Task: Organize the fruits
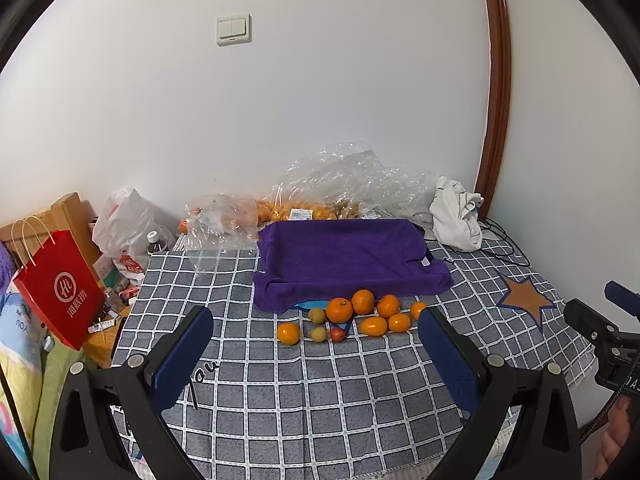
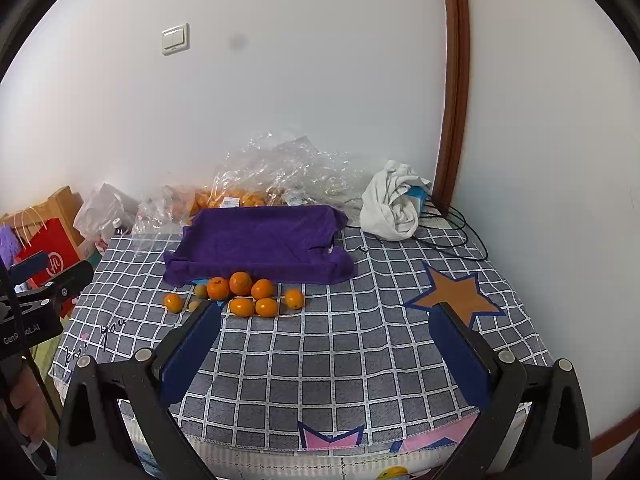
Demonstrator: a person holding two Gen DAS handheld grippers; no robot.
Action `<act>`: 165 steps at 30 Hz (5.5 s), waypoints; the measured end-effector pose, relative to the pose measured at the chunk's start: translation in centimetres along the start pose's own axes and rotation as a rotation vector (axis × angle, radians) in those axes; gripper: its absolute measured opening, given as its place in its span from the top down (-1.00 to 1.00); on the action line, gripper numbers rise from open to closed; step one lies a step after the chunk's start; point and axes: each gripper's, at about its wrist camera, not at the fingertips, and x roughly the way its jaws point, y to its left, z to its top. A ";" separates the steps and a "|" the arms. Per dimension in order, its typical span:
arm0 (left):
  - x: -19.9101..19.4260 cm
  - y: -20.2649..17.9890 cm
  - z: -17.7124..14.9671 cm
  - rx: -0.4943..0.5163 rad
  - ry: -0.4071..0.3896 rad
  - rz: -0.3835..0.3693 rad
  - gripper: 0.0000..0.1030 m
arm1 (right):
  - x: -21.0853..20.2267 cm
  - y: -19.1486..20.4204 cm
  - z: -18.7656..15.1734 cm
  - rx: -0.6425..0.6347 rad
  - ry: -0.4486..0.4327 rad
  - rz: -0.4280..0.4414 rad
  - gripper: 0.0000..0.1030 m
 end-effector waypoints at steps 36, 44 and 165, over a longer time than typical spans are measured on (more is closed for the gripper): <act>-0.1 -0.2 0.0 0.004 -0.006 0.000 -0.99 | -0.8 0.1 0.4 -0.008 -0.019 0.008 -0.98; -0.1 -0.3 0.0 0.003 -0.006 0.000 -0.99 | -0.7 0.3 0.5 -0.015 -0.020 0.005 -0.98; 23.6 8.9 -9.1 -0.343 0.177 -0.304 0.36 | 29.1 1.4 -5.1 0.022 0.260 0.294 0.25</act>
